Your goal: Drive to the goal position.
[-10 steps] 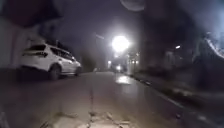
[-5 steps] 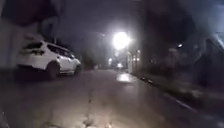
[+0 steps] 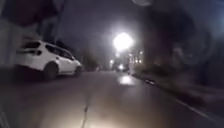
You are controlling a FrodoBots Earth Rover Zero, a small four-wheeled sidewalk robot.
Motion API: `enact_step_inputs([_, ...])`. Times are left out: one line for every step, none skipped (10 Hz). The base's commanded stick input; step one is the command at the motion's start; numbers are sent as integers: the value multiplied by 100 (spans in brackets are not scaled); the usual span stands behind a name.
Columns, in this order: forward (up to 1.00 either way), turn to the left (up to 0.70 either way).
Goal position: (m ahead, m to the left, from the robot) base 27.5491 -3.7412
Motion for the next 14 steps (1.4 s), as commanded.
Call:
enact_step_inputs([70, 0])
enact_step_inputs([70, -22])
enact_step_inputs([70, -35])
enact_step_inputs([70, -35])
enact_step_inputs([70, -35])
enact_step_inputs([70, -35])
enact_step_inputs([70, -22])
enact_step_inputs([70, 0])
enact_step_inputs([70, 0])
enact_step_inputs([70, 0])
enact_step_inputs([70, 0])
enact_step_inputs([70, 0])
enact_step_inputs([70, 0])
enact_step_inputs([70, 0])
